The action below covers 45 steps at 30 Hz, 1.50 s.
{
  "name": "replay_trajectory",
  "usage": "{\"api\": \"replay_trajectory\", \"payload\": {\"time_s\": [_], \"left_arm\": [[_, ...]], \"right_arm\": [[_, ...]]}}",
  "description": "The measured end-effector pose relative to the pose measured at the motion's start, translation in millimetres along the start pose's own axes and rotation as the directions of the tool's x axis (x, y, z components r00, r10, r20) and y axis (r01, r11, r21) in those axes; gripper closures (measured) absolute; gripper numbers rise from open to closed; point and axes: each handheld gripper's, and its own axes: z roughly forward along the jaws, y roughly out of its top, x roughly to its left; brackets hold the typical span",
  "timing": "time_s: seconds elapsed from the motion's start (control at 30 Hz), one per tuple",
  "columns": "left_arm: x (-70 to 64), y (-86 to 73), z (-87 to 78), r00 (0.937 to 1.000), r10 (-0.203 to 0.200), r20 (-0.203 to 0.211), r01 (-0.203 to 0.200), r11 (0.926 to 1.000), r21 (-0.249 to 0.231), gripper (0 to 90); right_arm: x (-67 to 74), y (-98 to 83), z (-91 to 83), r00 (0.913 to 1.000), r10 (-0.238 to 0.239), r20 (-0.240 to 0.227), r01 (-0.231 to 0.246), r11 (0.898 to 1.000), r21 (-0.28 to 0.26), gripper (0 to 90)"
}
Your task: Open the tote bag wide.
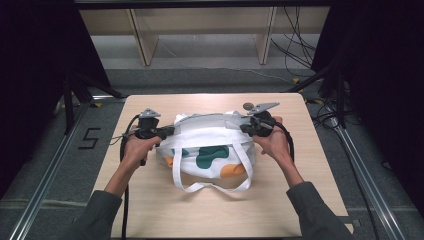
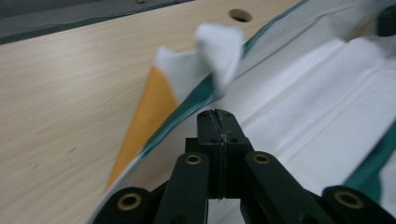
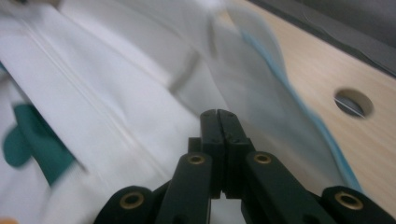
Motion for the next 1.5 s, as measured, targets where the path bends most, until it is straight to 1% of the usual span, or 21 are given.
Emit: {"api": "replay_trajectory", "payload": {"time_s": [0.07, 0.13, 0.2, 0.27, 0.3, 0.4, 0.5, 0.53, 0.63, 0.7, 0.73, 0.77, 0.8, 0.83, 0.9, 0.93, 1.0, 1.23, 1.37, 1.47, 1.5], "left_arm": [[-9.3, 8.9, 10.9, 0.9996, 0.026, 0.004, -0.026, 0.9996, 0.014, 89.0], [-14.6, 15.0, 23.0, 0.9993, 0.034, 0.015, -0.035, 0.9987, 0.038, 88.9], [-15.1, 17.8, 33.4, 0.9984, 0.056, -0.008, -0.055, 0.9954, 0.078, 89.0], [-11.9, 17.8, 42.7, 0.9993, 0.036, -0.002, -0.036, 0.9946, 0.097, 89.4], [-9.2, 18.4, 46.2, 0.9998, 0.02, 0.002, -0.02, 0.9947, 0.101, 89.5], [-1.5, 22.6, 53.2, 0.9999, -0.004, -0.013, 0.006, 0.9916, 0.129, 89.5], [2.9, 24.3, 55.6, 0.9991, -0.04, -0.012, 0.041, 0.9902, 0.133, 89.6], [3.5, 24.1, 57.2, 0.9982, -0.059, -0.011, 0.06, 0.9897, 0.13, 89.6], [0.5, 23.2, 57.9, 0.9991, -0.032, -0.028, 0.035, 0.9905, 0.133, 89.6], [-1.5, 23.3, 56.8, 0.9989, -0.022, -0.041, 0.027, 0.9923, 0.121, 89.5], [-6.0, 24.3, 51.1, 0.9993, -0.003, -0.036, 0.007, 0.9942, 0.107, 89.4], [-6.0, 24.3, 51.1, 0.9993, -0.003, -0.036, 0.007, 0.9942, 0.107, 89.0], [-13.2, 23.7, 42.0, 0.9998, 0.018, -0.003, -0.018, 0.9962, 0.085, 88.7], [-16.9, 22.5, 37.7, 0.9992, 0.039, 0.005, -0.039, 0.9962, 0.078, 88.4], [-20.8, 20.3, 34.8, 0.9991, 0.037, 0.023, -0.038, 0.9966, 0.073, 88.3], [-27.6, 14.0, 32.1, 0.997, 0.054, 0.056, -0.058, 0.9949, 0.082, 88.0], [-31.5, 6.5, 32.2, 0.9953, 0.067, 0.069, -0.074, 0.9924, 0.099, 87.8], [-30.3, -20.1, 31.8, 0.9902, 0.051, 0.129, -0.069, 0.9885, 0.135, 87.9], [-38.6, -42.4, 25.4, 0.9846, 0.087, 0.151, -0.113, 0.9792, 0.168, 88.7], [-45.5, -63.0, 18.0, 0.9767, 0.132, 0.169, -0.166, 0.9647, 0.205, 89.5], [-48.1, -70.3, 16.8, 0.9762, 0.124, 0.178, -0.159, 0.9667, 0.2, 89.6]], "right_arm": [[7.4, 11.2, 12.9, 0.9999, -0.004, -0.01, 0.004, 1.0, -0.022, 90.0], [11.9, 18.9, 27.0, 0.9993, -0.031, -0.019, 0.032, 0.999, 0.029, 90.0], [15.5, 19.8, 37.7, 0.9992, -0.014, -0.038, 0.016, 0.997, 0.072, 90.0], [16.6, 16.7, 35.1, 0.9965, -0.048, -0.068, 0.055, 0.993, 0.105, 90.0], [20.1, 14.7, 29.8, 0.9944, -0.012, -0.105, 0.026, 0.991, 0.129, 90.0], [30.0, -1.2, 14.9, 0.9729, -0.056, -0.224, 0.092, 0.984, 0.154, 90.0], [54.9, -26.7, 13.1, 0.9457, -0.143, -0.292, 0.208, 0.956, 0.208, 90.0], [67.9, -39.4, 14.1, 0.9479, -0.121, -0.295, 0.201, 0.945, 0.258, 90.0], [85.0, -56.7, 14.5, 0.9464, -0.152, -0.285, 0.232, 0.934, 0.271, 90.0], [81.7, -55.8, 11.8, 0.9406, -0.171, -0.294, 0.244, 0.942, 0.232, 90.0], [83.0, -51.4, 3.8, 0.9605, -0.089, -0.264, 0.157, 0.957, 0.246, 90.0], [77.3, -46.2, 3.8, 0.948, -0.154, -0.279, 0.208, 0.962, 0.175, 90.0], [75.2, -37.6, -2.2, 0.9592, -0.14, -0.246, 0.168, 0.981, 0.098, 90.0], [73.0, -30.9, -5.2, 0.9602, -0.143, -0.24, 0.164, 0.984, 0.071, 90.0], [69.5, -21.6, -8.5, 0.9596, -0.161, -0.23, 0.178, 0.983, 0.053, 90.0], [65.4, -4.9, -4.3, 0.9683, -0.169, -0.184, 0.177, 0.984, 0.029, 90.0], [60.5, 6.0, 4.9, 0.9731, -0.173, -0.152, 0.18, 0.983, 0.029, 90.0], [52.3, 22.0, 39.5, 0.9766, -0.193, -0.095, 0.202, 0.975, 0.094, 90.0], [40.3, 29.3, 56.1, 0.984, -0.176, -0.029, 0.178, 0.977, 0.119, 90.0], [23.9, 37.8, 66.6, 0.9892, -0.141, 0.04, 0.134, 0.981, 0.14, 90.0], [15.9, 39.4, 72.1, 0.9903, -0.125, 0.062, 0.114, 0.982, 0.149, 90.0]]}}
